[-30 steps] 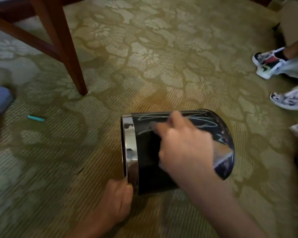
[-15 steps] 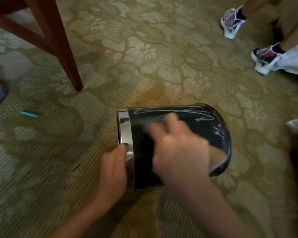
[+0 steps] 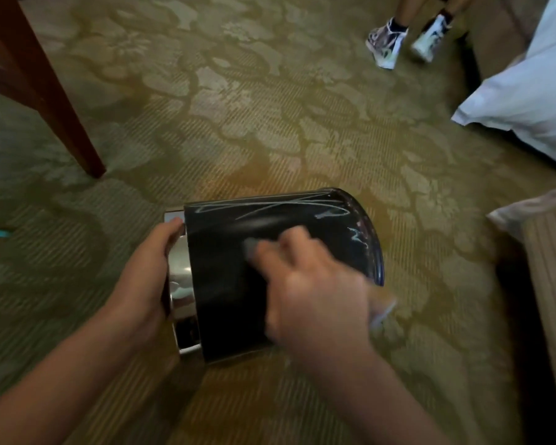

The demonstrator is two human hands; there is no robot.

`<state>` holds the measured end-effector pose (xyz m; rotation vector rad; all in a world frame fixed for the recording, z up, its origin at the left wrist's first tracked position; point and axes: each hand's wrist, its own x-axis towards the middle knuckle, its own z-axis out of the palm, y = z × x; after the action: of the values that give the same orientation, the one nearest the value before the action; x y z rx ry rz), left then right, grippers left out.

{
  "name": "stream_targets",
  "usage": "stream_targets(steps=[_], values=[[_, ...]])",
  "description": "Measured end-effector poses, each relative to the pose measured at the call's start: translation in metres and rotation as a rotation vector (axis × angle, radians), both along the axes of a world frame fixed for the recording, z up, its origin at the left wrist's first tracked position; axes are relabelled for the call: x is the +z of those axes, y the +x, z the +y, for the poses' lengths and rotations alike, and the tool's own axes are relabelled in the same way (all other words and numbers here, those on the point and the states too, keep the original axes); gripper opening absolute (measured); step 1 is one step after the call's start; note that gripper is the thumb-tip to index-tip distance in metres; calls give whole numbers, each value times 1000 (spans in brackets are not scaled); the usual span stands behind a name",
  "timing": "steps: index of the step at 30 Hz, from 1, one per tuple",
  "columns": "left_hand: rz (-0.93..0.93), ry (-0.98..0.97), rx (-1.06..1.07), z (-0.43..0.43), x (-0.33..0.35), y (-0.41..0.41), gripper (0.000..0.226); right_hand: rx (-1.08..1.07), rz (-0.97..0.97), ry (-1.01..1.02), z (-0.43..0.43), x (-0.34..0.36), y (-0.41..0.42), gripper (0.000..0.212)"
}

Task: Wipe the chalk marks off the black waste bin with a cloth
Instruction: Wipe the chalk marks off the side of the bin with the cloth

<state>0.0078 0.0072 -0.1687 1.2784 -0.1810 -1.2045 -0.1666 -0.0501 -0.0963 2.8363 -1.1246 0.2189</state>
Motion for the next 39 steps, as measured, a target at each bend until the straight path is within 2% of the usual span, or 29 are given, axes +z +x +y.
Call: stream_targets(steps=[2,3,5,7,8,10,13,16,21,23,27,30,33,35,38,39], values=[[-20,23,-5,-9,3,7,38,109,-22,67,8,-1,2,33],[-58,44,15,-12,3,8,37,82,-45,71,0,3,-2,34],[-153,74,57,-14,4,7,34,-81,-75,27,-25,10,-13,35],[-199,83,50,-14,5,5,37,-248,-10,-25,-50,16,-24,30],[-196,77,23,-12,6,7,38,-264,21,-54,-55,16,-27,27],[-167,88,-37,-9,9,14,41,-177,56,-100,-49,11,-27,28],[-161,194,-163,-6,21,24,43,111,15,-53,-18,1,-24,37],[-128,265,-215,-2,32,25,36,274,55,-24,-20,1,-33,41],[-137,294,-126,-12,28,21,37,-30,77,-112,-62,11,-61,42],[-151,272,-109,-10,19,23,40,-13,55,-149,-52,5,-62,44],[-175,221,-102,-7,9,23,42,163,67,-126,-22,-7,-49,40],[-216,159,-139,-3,11,20,51,-37,46,-85,-44,5,-57,37],[-288,148,-127,-3,15,15,58,-229,63,-76,-66,16,-69,31],[-391,142,-75,-6,14,11,55,-251,81,-96,-61,12,-71,30],[-651,145,-15,-9,7,4,55,-268,69,-48,-35,0,-75,38],[-663,129,-1,-9,7,2,54,-260,51,-29,-29,-2,-78,39]])
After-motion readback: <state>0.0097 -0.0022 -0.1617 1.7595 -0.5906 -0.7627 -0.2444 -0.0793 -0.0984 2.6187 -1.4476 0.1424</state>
